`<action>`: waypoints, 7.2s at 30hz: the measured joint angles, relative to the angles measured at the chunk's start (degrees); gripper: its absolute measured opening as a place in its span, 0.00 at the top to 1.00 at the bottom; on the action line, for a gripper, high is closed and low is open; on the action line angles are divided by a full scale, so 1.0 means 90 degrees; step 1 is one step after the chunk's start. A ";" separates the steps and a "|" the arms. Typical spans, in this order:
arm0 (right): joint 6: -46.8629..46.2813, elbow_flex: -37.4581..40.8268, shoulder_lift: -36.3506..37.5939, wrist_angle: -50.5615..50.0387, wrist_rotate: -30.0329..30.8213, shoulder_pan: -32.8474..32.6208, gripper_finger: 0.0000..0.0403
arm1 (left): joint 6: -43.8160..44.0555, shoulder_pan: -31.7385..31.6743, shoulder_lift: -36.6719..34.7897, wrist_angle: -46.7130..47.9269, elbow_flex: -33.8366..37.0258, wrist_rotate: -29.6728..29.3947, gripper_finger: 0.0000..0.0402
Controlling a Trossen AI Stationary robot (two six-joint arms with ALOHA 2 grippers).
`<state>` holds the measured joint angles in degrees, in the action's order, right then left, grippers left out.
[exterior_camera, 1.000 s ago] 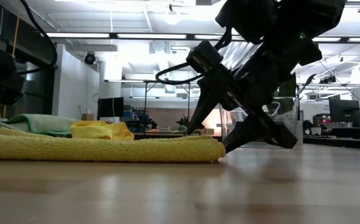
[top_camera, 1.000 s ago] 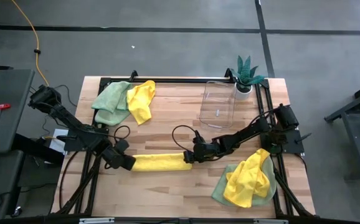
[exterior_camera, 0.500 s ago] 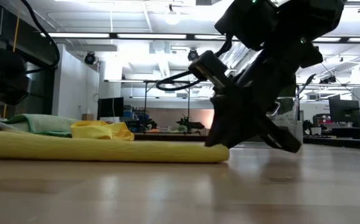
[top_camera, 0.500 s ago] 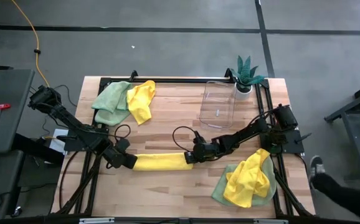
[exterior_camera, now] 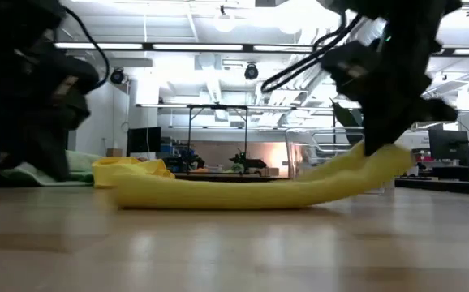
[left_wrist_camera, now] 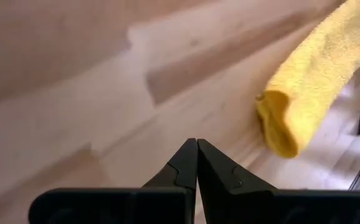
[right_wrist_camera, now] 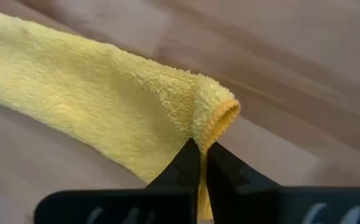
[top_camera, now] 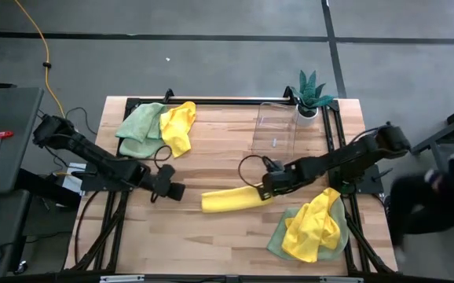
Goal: Fold microfiber towels
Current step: Fold the middle yellow microfiber towel
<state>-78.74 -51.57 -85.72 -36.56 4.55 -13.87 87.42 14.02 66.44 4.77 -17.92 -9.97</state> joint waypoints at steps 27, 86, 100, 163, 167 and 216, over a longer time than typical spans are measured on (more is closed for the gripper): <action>-0.1524 -0.0010 0.0598 0.0781 0.0738 -0.0190 1.00 | -0.1458 -0.0135 0.2783 -0.1176 -0.1825 0.0721 1.00; -0.3038 -0.0010 0.0603 0.0810 0.1117 -0.1209 1.00 | -0.7599 -0.0278 0.2554 -0.1039 -0.1823 -0.0226 1.00; -0.3086 -0.0010 0.0603 0.0837 0.1117 -0.1149 1.00 | -0.7602 -0.0263 0.3382 -0.1345 -0.2115 -0.0175 1.00; -0.2106 -0.0019 -0.2313 0.7575 0.1470 -0.0487 0.51 | -0.7389 -0.0185 0.4067 -0.1573 -0.2649 -0.0292 1.00; -0.1272 -0.0015 -0.2058 0.7369 0.0946 -0.0415 0.46 | -0.7400 -0.0185 0.4006 -0.1542 -0.2649 -0.0281 1.00; 0.2482 -0.0010 -0.1692 0.3311 0.1111 -0.0840 1.00 | -0.9734 -0.0417 0.4238 -0.0026 -0.3853 -0.0394 1.00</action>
<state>-56.40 -51.66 -100.95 -6.76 14.55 -21.43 -0.18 10.27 104.58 4.53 -52.60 -13.52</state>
